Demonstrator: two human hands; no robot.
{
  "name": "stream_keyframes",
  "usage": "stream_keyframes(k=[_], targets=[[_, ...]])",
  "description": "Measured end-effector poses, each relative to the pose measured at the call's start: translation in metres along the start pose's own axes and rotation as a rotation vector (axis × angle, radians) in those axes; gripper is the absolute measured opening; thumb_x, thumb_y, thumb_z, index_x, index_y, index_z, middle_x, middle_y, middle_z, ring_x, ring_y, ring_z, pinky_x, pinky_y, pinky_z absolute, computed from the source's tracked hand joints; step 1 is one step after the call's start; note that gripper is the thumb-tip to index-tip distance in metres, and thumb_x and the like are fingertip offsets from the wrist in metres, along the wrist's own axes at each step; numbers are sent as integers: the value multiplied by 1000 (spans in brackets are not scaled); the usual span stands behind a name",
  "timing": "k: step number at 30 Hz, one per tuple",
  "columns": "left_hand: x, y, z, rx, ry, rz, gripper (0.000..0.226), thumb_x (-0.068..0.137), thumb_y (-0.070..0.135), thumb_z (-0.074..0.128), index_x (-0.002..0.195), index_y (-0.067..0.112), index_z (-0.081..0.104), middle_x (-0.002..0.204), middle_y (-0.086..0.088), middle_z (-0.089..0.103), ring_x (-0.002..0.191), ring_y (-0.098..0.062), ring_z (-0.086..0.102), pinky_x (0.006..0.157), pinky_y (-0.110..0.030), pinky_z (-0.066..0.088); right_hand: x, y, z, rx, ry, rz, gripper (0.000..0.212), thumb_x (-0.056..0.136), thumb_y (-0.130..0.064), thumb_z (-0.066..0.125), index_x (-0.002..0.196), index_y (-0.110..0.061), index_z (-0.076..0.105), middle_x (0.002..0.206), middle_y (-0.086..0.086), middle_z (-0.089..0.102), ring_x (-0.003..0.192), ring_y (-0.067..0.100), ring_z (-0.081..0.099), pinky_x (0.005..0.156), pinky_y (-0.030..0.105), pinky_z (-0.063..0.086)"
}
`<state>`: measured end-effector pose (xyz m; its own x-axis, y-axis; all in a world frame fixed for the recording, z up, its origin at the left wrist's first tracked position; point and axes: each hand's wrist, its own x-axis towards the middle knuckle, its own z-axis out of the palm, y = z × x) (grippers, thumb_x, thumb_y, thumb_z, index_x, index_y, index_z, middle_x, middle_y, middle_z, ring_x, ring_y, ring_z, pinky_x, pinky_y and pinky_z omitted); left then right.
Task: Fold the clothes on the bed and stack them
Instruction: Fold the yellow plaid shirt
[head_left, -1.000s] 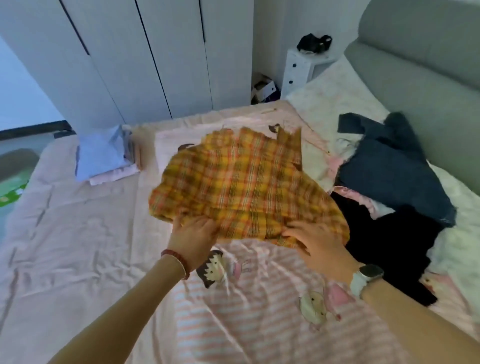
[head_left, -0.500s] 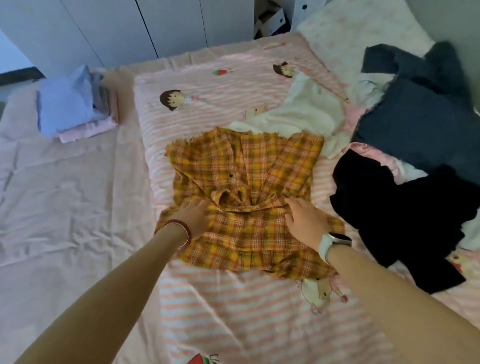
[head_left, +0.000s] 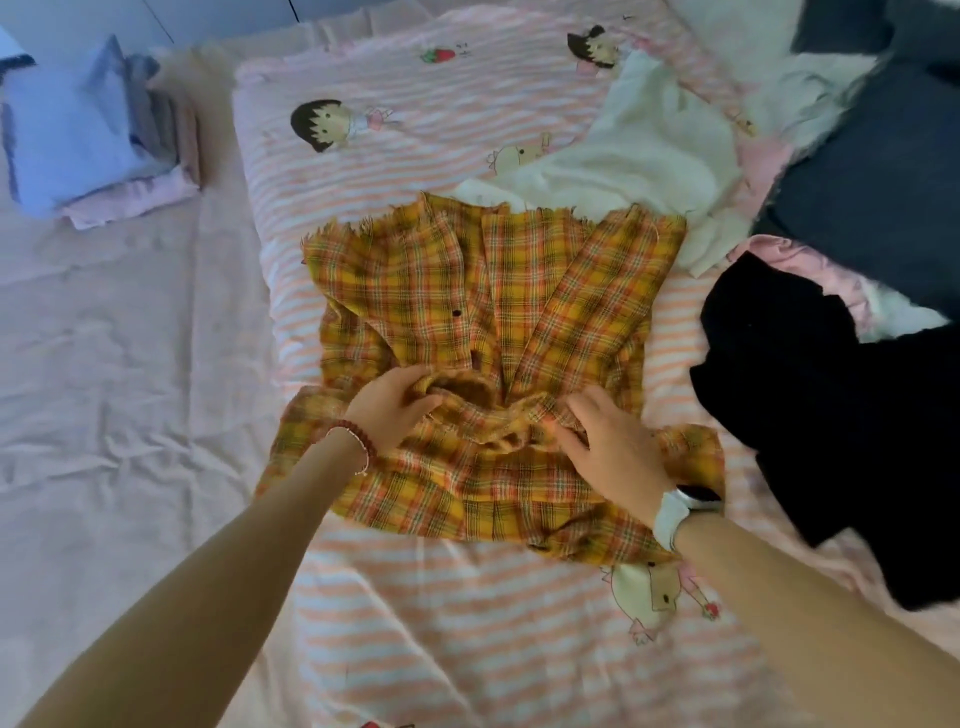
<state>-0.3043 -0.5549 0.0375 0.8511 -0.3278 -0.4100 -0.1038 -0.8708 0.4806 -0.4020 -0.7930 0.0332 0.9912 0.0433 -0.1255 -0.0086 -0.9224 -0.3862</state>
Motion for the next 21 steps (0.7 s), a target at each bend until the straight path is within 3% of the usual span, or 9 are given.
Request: stream_keyframes(k=[3,5,7,10,12,14,17,19,21], targets=[[-46,0,-20,-239,130,92,26,91,18,55,117,13,58,93,5,57,85,-13,55,75,-22,41,-66,-42,13,149,3,-179,28,93,-32,49,107,-10,59,100,4,55,64,19,58,50,30,48],[-72,-3,-45,-354,118,161,31,85,-1,60,109,19,62,87,8,58,81,-2,55,76,-11,41,-104,-83,22,383,-361,-340,37,93,-41,46,116,-14,54,114,5,54,93,26,59,71,29,49],[-97,-10,-65,-329,54,191,42,77,-15,61,101,20,63,88,7,58,85,-2,55,78,-6,40,-120,-114,25,514,-757,-381,47,91,-55,41,131,-31,45,131,-8,48,113,10,48,88,17,40],[-131,-37,-68,-39,-181,113,28,77,-6,67,99,12,68,111,-8,59,108,-27,54,90,-24,40,-99,-124,22,442,-508,-325,36,96,-39,41,125,-23,55,117,-3,60,97,10,57,79,21,49],[-152,-58,-52,60,-348,-63,31,79,9,69,110,13,65,139,-9,39,132,-29,33,106,-33,29,-71,-118,20,336,-283,-251,29,98,-24,41,119,-17,59,112,-1,63,93,11,58,69,12,44],[-171,-74,-24,-124,-198,-187,39,79,15,72,115,10,58,146,-11,25,138,-28,22,110,-33,24,-44,-114,22,228,-212,-241,29,98,-21,40,121,-16,57,114,0,60,101,15,56,73,16,42],[-187,-80,29,-527,339,-476,63,77,20,74,128,3,41,137,-16,31,129,-30,35,107,-38,32,-9,-123,33,84,-294,-337,35,99,-22,37,133,-17,46,132,2,48,121,20,45,92,33,44],[-187,-77,54,-844,392,-684,78,79,25,72,140,6,27,139,-15,35,124,-29,43,97,-37,42,12,-140,42,38,-321,-483,42,99,-22,38,141,-19,36,145,1,36,134,20,31,105,37,34],[-186,-73,69,-925,311,-612,64,79,35,69,131,9,43,120,-8,56,107,-25,57,76,-22,47,33,-168,51,-59,-306,-684,50,99,-25,38,146,-23,23,154,-1,20,142,19,14,112,40,17]])
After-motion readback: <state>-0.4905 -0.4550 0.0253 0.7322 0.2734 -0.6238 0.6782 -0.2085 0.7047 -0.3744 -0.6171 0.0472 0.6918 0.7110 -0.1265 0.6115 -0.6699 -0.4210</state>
